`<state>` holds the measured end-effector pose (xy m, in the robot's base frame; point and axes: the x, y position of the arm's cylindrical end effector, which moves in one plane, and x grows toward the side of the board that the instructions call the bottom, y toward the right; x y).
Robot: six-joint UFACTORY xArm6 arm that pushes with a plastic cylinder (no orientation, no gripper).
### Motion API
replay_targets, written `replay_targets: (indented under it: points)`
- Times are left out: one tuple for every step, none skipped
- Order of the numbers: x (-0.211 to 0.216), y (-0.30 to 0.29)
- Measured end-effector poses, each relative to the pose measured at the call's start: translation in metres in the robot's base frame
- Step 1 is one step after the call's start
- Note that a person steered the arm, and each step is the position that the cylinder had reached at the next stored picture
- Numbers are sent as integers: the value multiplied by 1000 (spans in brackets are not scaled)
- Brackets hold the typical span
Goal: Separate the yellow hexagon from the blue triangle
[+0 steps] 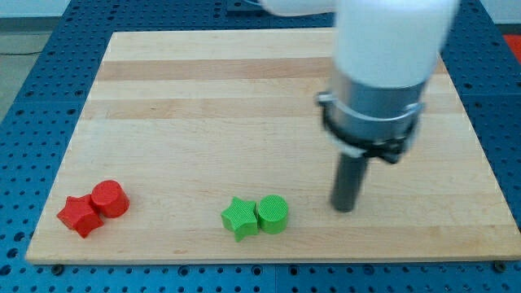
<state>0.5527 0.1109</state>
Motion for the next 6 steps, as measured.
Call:
replay_targets:
  points:
    - [-13, 70]
    - [-39, 130]
    - [-70, 135]
    - [-91, 104]
    - [-114, 64]
    - [-135, 22]
